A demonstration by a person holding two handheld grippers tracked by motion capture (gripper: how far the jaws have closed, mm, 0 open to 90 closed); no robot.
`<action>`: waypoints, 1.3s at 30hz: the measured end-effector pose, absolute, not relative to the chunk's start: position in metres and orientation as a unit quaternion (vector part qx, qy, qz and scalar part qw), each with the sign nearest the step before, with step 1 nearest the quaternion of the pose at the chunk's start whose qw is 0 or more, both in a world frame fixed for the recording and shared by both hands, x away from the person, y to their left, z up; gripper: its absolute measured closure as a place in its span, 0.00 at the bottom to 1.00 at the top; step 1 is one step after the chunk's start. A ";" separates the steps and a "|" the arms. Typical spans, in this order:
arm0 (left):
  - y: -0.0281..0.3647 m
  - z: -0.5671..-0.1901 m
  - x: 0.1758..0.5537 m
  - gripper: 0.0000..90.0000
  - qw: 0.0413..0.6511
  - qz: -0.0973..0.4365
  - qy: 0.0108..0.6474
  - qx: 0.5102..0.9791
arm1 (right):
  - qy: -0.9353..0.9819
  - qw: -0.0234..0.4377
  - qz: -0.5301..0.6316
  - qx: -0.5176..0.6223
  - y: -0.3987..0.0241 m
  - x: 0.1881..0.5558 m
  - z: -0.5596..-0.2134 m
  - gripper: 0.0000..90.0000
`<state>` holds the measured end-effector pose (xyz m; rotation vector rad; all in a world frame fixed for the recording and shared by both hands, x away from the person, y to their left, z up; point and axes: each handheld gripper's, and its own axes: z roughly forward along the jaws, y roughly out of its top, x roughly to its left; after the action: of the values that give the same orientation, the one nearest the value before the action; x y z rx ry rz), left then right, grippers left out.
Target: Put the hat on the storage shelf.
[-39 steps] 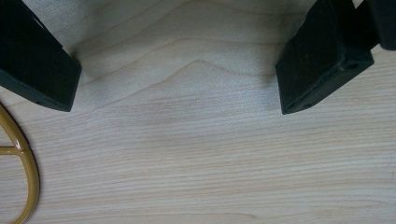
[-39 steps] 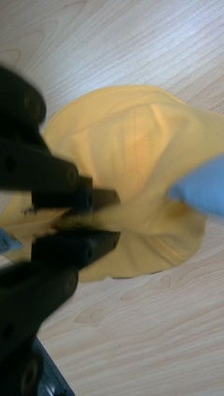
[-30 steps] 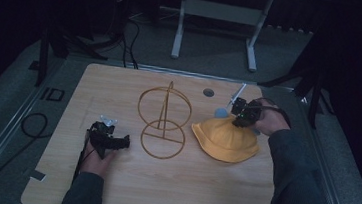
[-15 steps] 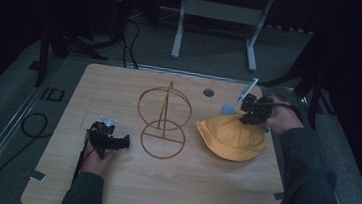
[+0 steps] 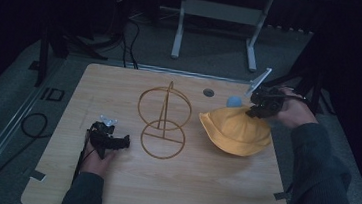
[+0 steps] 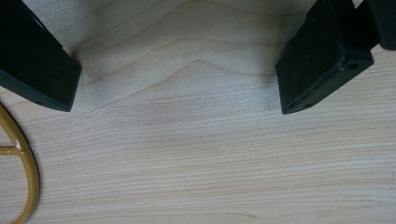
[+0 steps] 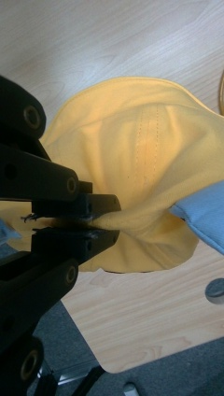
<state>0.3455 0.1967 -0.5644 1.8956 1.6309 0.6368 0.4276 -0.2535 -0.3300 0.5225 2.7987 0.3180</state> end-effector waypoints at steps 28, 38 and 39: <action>0.197 -0.564 0.345 0.00 0.277 0.237 0.607 0.706 | 0.961 0.166 0.165 0.148 -0.250 0.407 -0.268 0.94; 0.197 -0.564 0.345 0.00 0.277 0.237 0.607 0.706 | 0.953 0.185 0.196 0.137 -0.243 0.404 -0.250 0.94; 0.197 -0.564 0.345 0.00 0.277 0.237 0.607 0.706 | 0.953 0.185 0.197 0.137 -0.241 0.404 -0.249 0.94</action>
<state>0.3455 0.1967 -0.5645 1.8955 1.6308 0.6375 0.4037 -0.2415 -0.2487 0.3873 2.6859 0.5543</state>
